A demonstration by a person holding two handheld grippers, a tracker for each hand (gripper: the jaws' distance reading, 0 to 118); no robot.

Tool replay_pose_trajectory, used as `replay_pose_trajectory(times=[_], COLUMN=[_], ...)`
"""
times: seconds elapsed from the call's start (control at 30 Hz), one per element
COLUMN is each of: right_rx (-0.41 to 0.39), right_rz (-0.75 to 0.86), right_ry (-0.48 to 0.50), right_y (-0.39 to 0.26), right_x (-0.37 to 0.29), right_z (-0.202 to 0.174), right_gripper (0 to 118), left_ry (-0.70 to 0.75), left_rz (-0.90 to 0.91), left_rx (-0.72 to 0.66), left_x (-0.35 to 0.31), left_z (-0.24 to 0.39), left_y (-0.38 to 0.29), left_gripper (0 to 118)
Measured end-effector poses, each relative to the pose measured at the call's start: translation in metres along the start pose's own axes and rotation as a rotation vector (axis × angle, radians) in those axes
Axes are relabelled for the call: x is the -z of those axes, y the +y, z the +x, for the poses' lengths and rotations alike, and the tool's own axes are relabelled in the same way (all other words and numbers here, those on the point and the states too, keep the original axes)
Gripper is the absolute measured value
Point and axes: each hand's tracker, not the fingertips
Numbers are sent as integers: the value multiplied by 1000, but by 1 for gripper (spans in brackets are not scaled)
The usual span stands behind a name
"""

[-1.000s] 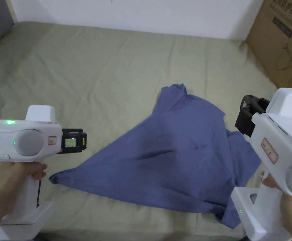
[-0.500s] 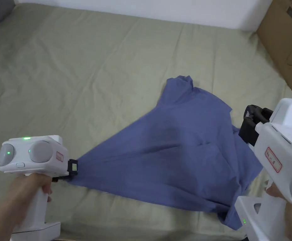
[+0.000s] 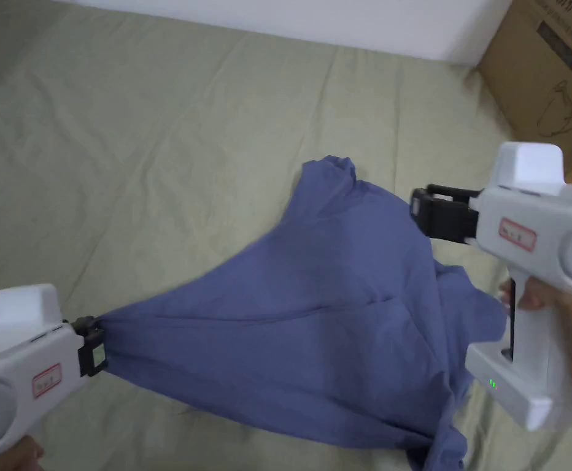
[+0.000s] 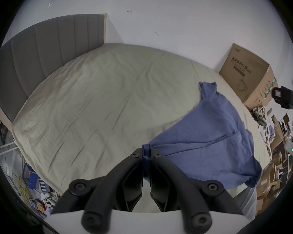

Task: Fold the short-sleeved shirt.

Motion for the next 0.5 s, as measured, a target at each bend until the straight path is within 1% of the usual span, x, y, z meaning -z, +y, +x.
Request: replay_pose_trajectory(times=[0.03,0.07,0.13,0.17,0.23,0.27,0.33,0.4,0.43,0.47,0.5], right_rx=[-35,-57,-74,-86,-75,-74,-108,-174,-205,-211,-206], right_rz=[-60,-134,-157,-216,-322,-366,-451,-506,-535,-562,-594], right_ry=[-2,-9,11,26,57,53,33,4,-31,-73,-92], right_y=[12,24,44,55,71,77,85,83,81,76,72], right_x=[19,38,73,95,143,168,217,264,287,310,328], right_z=[4,7,15,19,27,31,38,39,40,41,42], right_gripper=[118,117,117,117,117,117,117,117,117,116,115], left_ry=[-5,-5,-7,-4,6,12,32,46,54,62,69], left_rz=[5,3,3,-3,-13,-23,-51,-83,-97,-108,-113], left_rx=[-7,-15,-33,-37,-47,-54,-73,-87,-105,-117,-126], left_x=[-1,-1,2,3,4,5,7,10,12,13,15], left_z=[0,0,-2,-3,-4,-3,-2,1,2,3,4], left_y=[0,1,2,3,3,4,3,1,1,2,4], left_gripper=[3,3,3,3,3,3,3,3,3,3,3])
